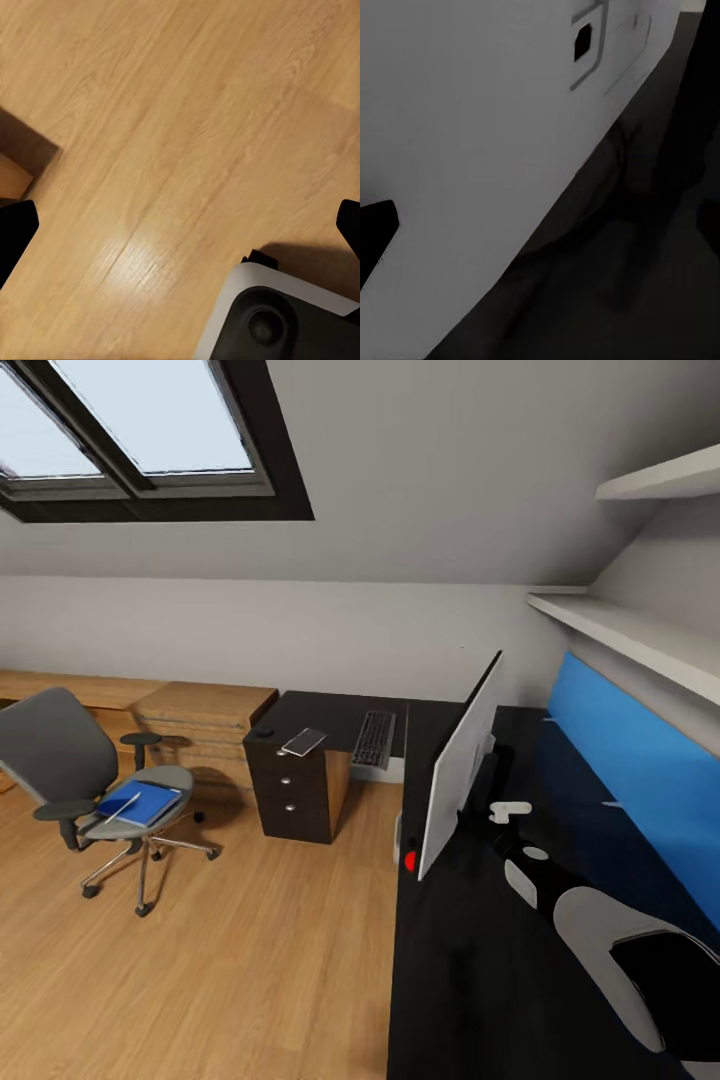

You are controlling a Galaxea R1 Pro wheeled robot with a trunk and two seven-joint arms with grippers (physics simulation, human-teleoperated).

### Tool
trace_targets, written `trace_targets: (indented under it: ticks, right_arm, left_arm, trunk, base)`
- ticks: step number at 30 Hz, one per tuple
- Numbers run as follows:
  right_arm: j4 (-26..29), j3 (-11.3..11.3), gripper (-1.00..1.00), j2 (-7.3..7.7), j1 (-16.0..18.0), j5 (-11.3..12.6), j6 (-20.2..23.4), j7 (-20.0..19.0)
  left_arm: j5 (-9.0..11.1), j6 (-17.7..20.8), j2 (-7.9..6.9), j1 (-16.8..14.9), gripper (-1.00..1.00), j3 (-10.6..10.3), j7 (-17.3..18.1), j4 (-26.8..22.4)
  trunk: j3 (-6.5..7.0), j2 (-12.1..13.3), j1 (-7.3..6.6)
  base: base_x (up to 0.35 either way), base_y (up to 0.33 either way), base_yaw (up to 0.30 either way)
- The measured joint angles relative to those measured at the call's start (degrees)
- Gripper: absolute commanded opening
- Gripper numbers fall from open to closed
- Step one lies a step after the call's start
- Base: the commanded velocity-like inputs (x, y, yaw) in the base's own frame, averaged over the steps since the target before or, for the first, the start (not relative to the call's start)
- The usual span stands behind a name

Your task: In the bedroom, organize the workspace by keeping the computer under the desk, ensuring the monitor is on the desk, placing the keyboard on the desk next to the monitor, placing the mouse on the desk next to the keyboard, moving the folder from the swivel chair onto the desk next to the mouse, stacking the notebook on top of the folder with the pen on top of the notebook, and positioning the swivel chair next to the desk.

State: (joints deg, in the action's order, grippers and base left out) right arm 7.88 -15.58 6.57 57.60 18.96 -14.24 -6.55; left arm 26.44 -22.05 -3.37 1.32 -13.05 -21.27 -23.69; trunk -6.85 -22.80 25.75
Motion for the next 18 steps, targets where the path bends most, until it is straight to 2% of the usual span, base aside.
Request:
trace_targets:
  ticks: [6,18]
  right_arm:
    - [0.01,0.13,1.0,-0.05,0.0,0.1,0.11,0.14]
    - [0.01,0.15,1.0,-0.08,0.0,0.31,0.16,0.26]
  left_arm:
    - [0.0,0.0,0.0,0.03,1.0,0.0,0.0,0.0]
    - [0.0,0.0,0.0,0.03,1.0,0.0,0.01,0.0]
  trunk:
    - [0.0,0.0,0.0]
    - [0.0,0.0,0.0]
  base:
    - [0.0,0.003,0.122]
    - [0.0,0.0,0.263]
